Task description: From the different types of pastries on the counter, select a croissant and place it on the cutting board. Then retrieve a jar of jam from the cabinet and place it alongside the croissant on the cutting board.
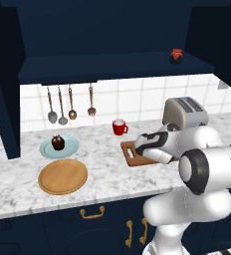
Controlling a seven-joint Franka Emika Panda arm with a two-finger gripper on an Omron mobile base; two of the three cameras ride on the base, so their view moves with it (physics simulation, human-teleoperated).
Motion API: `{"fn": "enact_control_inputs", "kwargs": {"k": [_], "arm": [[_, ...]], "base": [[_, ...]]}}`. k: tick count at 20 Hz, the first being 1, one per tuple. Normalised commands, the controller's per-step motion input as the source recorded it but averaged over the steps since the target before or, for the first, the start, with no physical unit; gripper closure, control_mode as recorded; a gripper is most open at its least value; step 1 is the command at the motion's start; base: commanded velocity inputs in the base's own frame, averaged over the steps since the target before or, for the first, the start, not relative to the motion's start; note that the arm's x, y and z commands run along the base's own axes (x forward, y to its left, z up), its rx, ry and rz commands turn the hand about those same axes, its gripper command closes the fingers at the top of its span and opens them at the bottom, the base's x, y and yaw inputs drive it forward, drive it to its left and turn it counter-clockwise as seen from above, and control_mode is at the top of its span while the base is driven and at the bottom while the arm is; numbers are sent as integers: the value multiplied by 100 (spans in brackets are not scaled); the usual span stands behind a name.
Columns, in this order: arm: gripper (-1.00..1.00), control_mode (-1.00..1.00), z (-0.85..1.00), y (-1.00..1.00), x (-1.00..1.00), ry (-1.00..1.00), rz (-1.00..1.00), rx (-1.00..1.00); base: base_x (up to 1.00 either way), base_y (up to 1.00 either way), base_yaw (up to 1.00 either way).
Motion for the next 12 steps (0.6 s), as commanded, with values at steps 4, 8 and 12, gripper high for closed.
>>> {"fn": "enact_control_inputs", "kwargs": {"k": [4,8,12], "arm": [[100,-100,-26,0,27,0,0,0],[100,-100,-29,0,24,0,0,0],[-100,-100,-29,0,4,0,0,0]], "base": [[0,0,0],[0,0,0],[0,0,0]]}}
